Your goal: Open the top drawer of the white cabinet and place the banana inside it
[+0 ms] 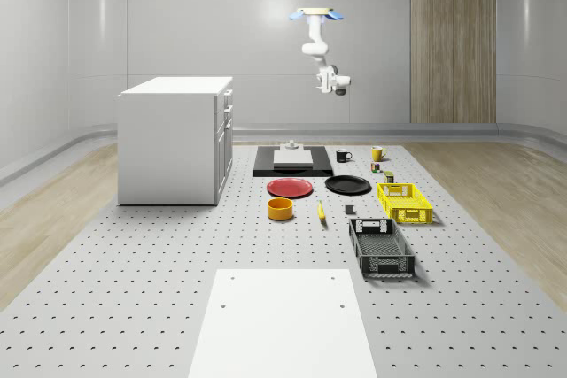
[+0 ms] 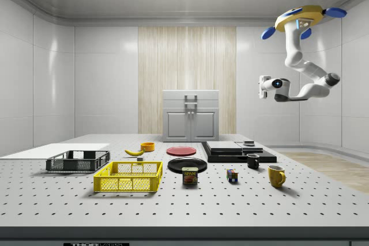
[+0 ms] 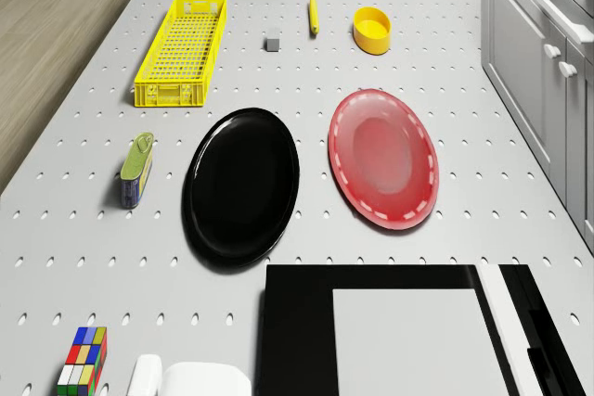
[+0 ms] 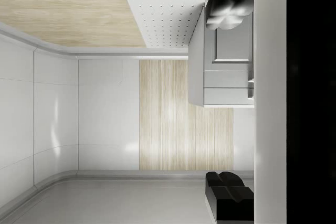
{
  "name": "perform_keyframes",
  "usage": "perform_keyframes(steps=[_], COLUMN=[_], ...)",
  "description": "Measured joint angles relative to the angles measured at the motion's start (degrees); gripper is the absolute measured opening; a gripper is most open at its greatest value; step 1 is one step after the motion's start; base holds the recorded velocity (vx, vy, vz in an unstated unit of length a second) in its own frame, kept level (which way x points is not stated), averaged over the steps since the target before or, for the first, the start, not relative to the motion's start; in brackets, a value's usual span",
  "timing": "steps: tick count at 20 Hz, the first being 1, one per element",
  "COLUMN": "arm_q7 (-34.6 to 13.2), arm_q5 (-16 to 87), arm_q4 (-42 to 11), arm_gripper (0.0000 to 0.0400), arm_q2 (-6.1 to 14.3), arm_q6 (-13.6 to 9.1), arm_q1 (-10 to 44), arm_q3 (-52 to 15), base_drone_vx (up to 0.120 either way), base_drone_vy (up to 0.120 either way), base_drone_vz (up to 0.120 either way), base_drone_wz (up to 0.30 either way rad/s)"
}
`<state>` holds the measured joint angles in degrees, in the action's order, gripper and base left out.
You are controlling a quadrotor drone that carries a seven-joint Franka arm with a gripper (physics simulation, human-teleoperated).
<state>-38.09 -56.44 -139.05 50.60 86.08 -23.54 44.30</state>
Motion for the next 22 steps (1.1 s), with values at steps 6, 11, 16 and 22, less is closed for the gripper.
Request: perform_keyframes(steps=[6,11,16,22], arm_q7=[-0.90,-1.65,-2.39,-3.25], arm_q5=[1.08,1.99,2.89,3.93], arm_q4=[-0.23,-0.40,-0.56,-0.74], arm_gripper=[0.0400,0.0400,0.0400,0.0400], arm_q2=[1.58,2.85,4.08,5.49], arm_q6=[1.63,2.92,4.14,5.51], arm_q1=[-1.95,-3.45,-4.84,-6.38], arm_q3=[0.92,1.58,2.17,2.80], base_drone_vx=[0.120,0.120,0.120,0.120], base_drone_vy=[-0.120,-0.120,-0.120,-0.120], base_drone_vz=[0.000,0.000,0.000,0.000], base_drone_wz=[0.000,0.000,0.000,0.000])
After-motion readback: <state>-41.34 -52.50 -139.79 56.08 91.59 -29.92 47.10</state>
